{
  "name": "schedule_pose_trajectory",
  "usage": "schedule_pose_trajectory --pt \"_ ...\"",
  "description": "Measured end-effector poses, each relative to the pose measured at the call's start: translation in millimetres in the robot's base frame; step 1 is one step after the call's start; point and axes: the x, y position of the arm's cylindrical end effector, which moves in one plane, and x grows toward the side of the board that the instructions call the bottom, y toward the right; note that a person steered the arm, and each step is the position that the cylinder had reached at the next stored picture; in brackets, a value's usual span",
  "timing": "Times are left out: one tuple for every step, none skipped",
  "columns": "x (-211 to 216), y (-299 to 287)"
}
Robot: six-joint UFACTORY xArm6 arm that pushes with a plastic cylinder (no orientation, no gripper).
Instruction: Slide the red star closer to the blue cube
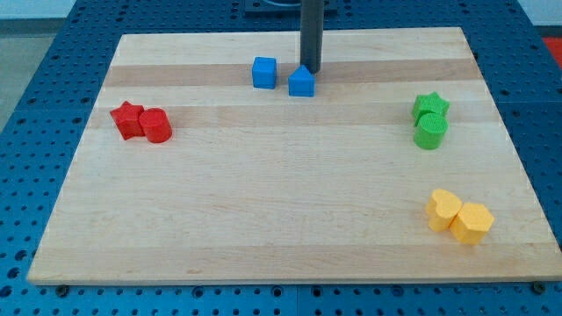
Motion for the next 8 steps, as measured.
schedule_pose_trajectory --pt "17 -26" --pt "34 -63" --pt "62 -88" --pt "73 -123" --pt "86 -159" --pt "120 -162" --pt "162 -183" --pt "186 -259"
